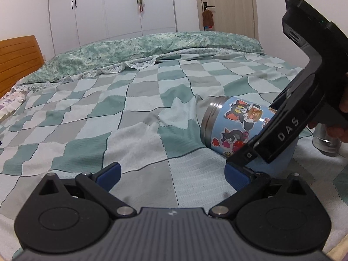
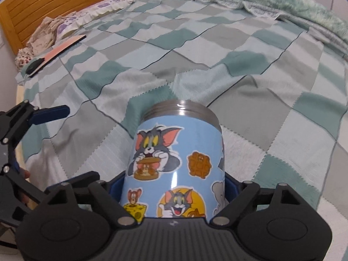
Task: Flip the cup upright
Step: 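Lift the blue cup with the right tool, knocking the silver canister over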
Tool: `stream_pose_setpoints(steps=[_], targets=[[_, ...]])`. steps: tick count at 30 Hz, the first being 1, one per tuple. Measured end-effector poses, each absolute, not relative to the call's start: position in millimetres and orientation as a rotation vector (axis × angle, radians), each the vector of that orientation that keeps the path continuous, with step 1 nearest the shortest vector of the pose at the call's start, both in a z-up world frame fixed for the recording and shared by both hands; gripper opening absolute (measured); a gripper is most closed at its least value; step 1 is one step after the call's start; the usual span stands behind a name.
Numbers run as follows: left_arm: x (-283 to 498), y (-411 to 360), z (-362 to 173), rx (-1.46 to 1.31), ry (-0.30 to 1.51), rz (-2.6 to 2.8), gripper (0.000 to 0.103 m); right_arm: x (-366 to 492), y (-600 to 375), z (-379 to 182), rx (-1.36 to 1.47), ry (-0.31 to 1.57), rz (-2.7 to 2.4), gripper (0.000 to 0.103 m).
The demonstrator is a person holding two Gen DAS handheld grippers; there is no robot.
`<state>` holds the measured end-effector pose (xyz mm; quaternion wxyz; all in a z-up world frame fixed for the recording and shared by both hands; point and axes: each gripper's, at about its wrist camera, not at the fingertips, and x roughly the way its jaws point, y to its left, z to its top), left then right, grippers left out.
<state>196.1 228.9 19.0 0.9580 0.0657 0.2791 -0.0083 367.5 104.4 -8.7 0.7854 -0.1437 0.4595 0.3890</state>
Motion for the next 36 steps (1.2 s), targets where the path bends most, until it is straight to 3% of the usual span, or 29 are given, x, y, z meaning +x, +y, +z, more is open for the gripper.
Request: stream_pose_setpoints(steps=[9,16,29,36], targets=[[189,224,26,0.124,0.566,-0.008,0.103,396,91,-8,-0.199,1.130,0.923,0.085],[173,211,39,0.123,0.546,-0.001,0.103,385,79,-1,-0.174,1.122,0.950,0.085],[96,157,83,0.142,0.460,-0.050,0.103,287,3,56,-0.054,0.990,0.904,0.085],[60,109,84,0.126,0.427,-0.138,0.103,235,-69,54,0.039,0.979,0.766,0.085]])
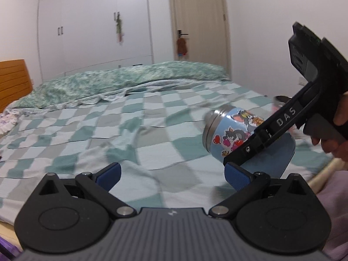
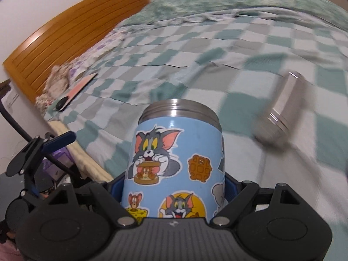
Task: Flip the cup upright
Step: 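Lift the blue cup with the right tool, knocking the silver canister over, then grasp the blue cup with the left tool while the right tool releases it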
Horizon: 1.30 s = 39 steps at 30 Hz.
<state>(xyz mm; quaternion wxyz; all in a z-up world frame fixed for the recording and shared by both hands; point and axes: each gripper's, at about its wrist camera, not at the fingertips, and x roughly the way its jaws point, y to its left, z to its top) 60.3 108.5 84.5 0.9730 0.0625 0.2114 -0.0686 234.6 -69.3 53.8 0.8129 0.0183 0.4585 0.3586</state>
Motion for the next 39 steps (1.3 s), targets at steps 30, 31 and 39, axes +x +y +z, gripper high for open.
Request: stream_pose_setpoints(steps=[30,31,39], targets=[[61,36,35,0.067,0.523,-0.181,0.103,227,-146,-12,0.198,1.012,0.437,0.100],[60,36,35,0.067,0.525,-0.181,0.103,226,-149,-9,0.196,0.998,0.444,0.101],[62,15,55,0.077,0.555,-0.190,0.103,204,-201,22,0.119,0.802,0.545,0.101]])
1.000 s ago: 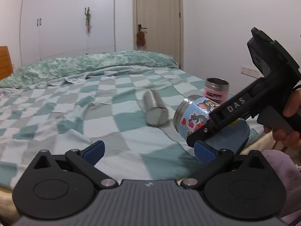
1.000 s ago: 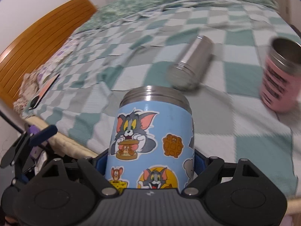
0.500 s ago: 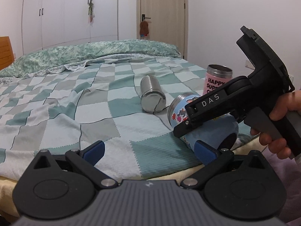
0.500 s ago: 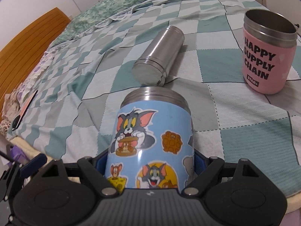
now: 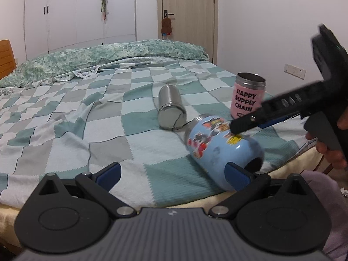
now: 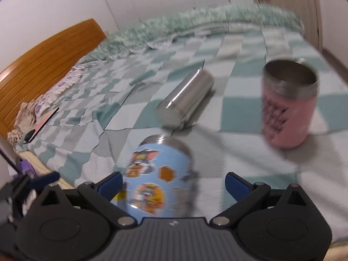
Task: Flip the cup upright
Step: 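Grasp the blue cup with the left tool while the right tool releases it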
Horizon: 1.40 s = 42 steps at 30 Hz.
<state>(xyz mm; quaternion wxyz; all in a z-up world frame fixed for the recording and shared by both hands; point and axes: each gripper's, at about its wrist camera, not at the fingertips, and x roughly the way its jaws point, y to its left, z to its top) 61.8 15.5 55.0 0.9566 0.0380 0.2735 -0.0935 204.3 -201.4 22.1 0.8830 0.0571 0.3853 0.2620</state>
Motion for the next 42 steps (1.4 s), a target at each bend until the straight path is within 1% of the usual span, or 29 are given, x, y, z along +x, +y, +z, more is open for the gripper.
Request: stream_pose_setpoints(steps=[4,8,15,24,27,31,35,36,37,42], targets=[[72,-6,66,0.078,0.584,-0.207,0.103,200,-233,29,0.033,0.728,0.538,0.101],[91,-25,73,0.047,0.653,-0.216,0.103,198,-258,29,-0.072,0.662,0.546,0.101],[130,-60,76,0.069,0.784,-0.187,0.103,204,-280,16,-0.197,0.620,0.589,0.101],[190,-77,59,0.063,1.012,-0.133,0.103,220,-286,6,-0.288,0.591,0.640,0.101],[207,-80,51,0.072,1.062,-0.109,0.103,224,-286,3,-0.293,0.586,0.651,0.101],[230,-80,40,0.050,1.172,-0.098,0.103,229,-287,-3,-0.298,0.591,0.663,0.101],[251,-76,32,0.050,1.247,-0.078,0.096,233,-284,-9,-0.321,0.592,0.660,0.101],[256,-74,31,0.043,1.261,-0.074,0.092,234,-283,-10,-0.322,0.593,0.662,0.101],[259,-74,30,0.040,1.275,-0.073,0.090,234,-283,-10,-0.320,0.594,0.665,0.101],[265,-76,28,0.049,1.307,-0.078,0.090,235,-281,-11,-0.315,0.590,0.675,0.101]])
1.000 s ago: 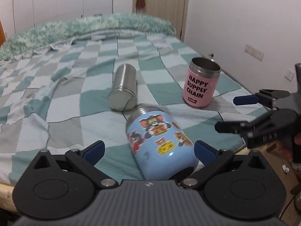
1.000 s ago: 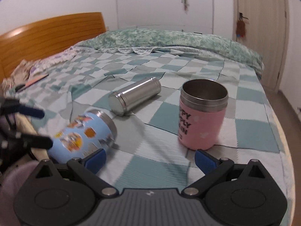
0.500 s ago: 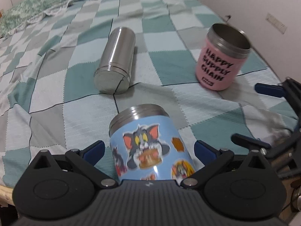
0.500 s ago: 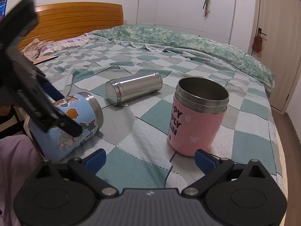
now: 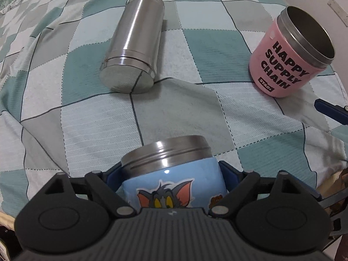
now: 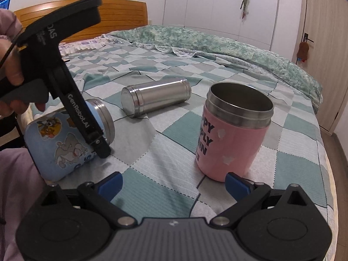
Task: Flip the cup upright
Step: 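Grasp the blue cup with the left tool while the right tool releases it, then rotate the blue cup upright with the left tool, rim up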
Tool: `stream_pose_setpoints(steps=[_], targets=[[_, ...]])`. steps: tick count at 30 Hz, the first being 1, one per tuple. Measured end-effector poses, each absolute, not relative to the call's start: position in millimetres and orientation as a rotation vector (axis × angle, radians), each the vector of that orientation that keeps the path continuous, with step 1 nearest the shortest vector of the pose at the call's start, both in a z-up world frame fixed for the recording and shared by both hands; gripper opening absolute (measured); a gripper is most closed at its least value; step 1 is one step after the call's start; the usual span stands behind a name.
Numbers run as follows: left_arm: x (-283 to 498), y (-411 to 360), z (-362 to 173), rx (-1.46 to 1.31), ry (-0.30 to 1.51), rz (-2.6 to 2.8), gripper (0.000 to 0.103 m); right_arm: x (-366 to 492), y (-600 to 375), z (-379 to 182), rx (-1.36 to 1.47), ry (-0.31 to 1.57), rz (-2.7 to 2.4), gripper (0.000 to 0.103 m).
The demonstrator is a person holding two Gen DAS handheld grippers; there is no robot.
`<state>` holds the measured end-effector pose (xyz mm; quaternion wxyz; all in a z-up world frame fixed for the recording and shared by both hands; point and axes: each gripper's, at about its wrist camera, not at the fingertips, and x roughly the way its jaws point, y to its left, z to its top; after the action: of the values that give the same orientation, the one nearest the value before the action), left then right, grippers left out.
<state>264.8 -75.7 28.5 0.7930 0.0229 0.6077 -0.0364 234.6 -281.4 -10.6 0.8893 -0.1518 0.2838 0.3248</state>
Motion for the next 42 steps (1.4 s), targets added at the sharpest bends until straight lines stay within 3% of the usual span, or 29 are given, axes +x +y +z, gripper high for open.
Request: stream_pose_setpoints(steps=[10,31,42], targets=[[258,-75,30,0.041,1.263,-0.097,0.089,227,-278,-5,-0.307,0.572,0.679,0.101],[159,-16,82,-0.042,0.799,-0.234,0.085,190,-244,29,-0.190,0.479,0.681,0.100],[136,56,108,-0.067,0.598,-0.158,0.084,183,-190,47,-0.133,0.417,0.683,0.099]])
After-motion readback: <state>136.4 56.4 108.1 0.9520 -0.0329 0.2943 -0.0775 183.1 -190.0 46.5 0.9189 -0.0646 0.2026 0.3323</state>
